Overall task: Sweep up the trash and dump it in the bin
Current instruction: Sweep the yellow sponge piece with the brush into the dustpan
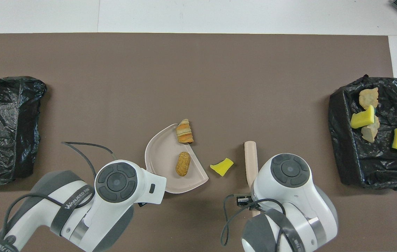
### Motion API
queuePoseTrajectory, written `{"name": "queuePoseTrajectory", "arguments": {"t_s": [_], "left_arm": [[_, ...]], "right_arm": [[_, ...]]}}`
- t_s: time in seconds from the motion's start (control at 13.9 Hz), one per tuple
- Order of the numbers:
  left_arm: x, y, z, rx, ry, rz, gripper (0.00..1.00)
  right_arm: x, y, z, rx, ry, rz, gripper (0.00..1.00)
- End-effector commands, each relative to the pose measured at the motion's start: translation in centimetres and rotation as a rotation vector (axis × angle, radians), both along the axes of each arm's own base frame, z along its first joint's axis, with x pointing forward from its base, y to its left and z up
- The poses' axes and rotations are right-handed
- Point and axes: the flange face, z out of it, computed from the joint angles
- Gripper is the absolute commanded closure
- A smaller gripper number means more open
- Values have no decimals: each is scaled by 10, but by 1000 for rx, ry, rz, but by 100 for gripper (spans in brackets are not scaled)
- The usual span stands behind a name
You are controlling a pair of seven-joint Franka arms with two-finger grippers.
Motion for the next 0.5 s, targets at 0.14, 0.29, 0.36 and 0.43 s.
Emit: {"name": "queuePoseTrajectory", "arguments": {"t_s": [0.14,0.29,0.36,0.43], "left_arm": [[-2,1,1,-17,-9,18,100],[-3,1,1,-15,-6,17,100],[-2,2,1,-17,-9,21,100],[-1,1,1,-16,-7,21,100]], "right_arm": [[-8,54,-18,138,-21,-9,100],[0,71,-12,200,-12,-54,100],[1,91,-4,251,1,-71,100],[7,105,2,301,2,-105,100]]}}
